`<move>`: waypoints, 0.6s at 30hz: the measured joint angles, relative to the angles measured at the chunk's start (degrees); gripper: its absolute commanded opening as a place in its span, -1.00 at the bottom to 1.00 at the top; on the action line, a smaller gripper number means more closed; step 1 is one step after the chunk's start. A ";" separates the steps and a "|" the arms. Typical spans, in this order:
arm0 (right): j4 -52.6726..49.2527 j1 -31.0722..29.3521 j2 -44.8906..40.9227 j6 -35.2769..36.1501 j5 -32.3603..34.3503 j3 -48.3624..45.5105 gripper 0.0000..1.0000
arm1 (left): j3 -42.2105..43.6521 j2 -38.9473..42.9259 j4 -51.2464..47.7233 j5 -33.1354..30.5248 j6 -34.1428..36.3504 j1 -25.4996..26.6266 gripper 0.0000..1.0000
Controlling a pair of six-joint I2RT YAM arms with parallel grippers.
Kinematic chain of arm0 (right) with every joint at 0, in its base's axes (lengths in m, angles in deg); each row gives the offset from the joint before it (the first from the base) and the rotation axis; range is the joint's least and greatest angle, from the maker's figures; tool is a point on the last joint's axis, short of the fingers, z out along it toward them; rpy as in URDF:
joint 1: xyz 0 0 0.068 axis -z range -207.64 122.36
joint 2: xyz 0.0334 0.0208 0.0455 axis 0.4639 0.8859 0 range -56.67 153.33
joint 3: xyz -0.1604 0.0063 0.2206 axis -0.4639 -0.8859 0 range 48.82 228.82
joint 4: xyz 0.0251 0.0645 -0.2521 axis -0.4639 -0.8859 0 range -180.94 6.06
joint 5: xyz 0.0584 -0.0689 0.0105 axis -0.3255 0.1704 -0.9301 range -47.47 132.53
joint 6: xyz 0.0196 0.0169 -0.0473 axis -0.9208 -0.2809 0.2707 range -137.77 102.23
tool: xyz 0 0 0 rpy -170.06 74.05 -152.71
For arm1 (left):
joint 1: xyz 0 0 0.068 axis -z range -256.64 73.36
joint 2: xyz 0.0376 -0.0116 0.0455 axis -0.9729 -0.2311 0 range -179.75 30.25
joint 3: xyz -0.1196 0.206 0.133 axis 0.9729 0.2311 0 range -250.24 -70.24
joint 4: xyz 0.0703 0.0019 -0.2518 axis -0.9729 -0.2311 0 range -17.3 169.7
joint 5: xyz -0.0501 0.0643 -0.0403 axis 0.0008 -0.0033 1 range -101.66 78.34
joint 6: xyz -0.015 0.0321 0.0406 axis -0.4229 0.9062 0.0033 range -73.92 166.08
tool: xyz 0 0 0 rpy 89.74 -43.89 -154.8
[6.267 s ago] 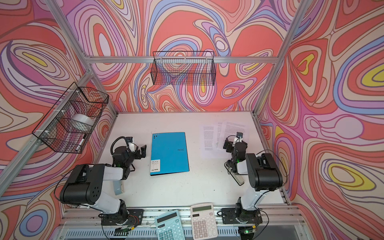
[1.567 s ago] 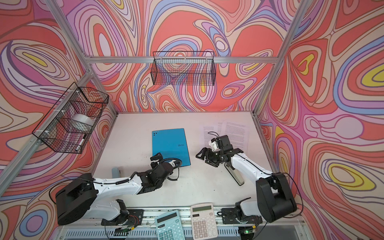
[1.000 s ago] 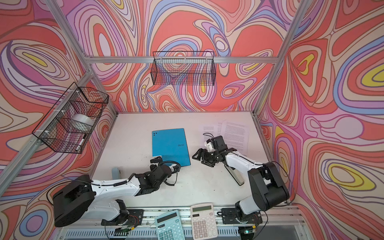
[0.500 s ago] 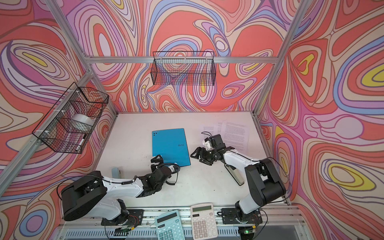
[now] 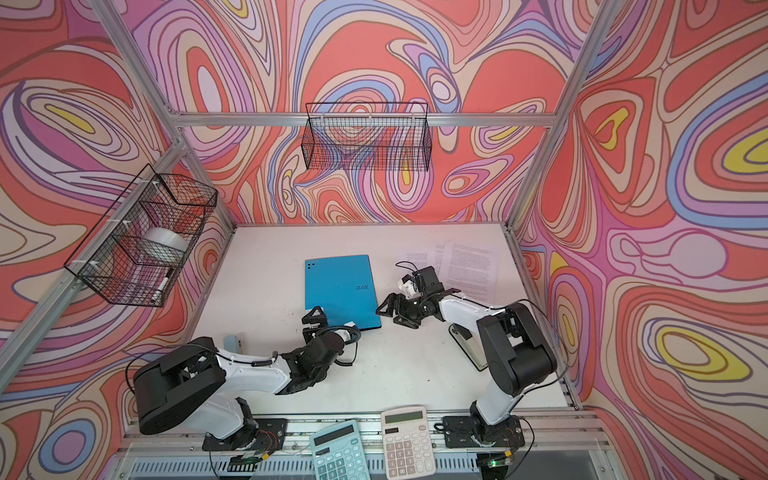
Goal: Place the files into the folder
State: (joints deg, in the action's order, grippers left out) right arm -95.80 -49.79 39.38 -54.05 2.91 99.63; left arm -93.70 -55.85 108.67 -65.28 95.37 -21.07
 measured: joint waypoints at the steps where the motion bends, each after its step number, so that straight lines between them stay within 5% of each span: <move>1: 0.11 -0.09 0.24 0.02 -0.15 0.00 0.71 | 0.00 0.04 0.02 -0.07 -0.02 0.02 1.00; 18: 3.06 -1.40 5.51 0.20 -2.91 3.82 0.70 | 0.00 0.42 0.02 -0.66 -0.26 0.02 1.00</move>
State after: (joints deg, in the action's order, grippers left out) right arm -92.74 -51.19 44.88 -53.85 0.01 103.46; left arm -93.70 -55.44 108.70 -65.94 95.11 -21.05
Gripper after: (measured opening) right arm 0.852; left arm 0.998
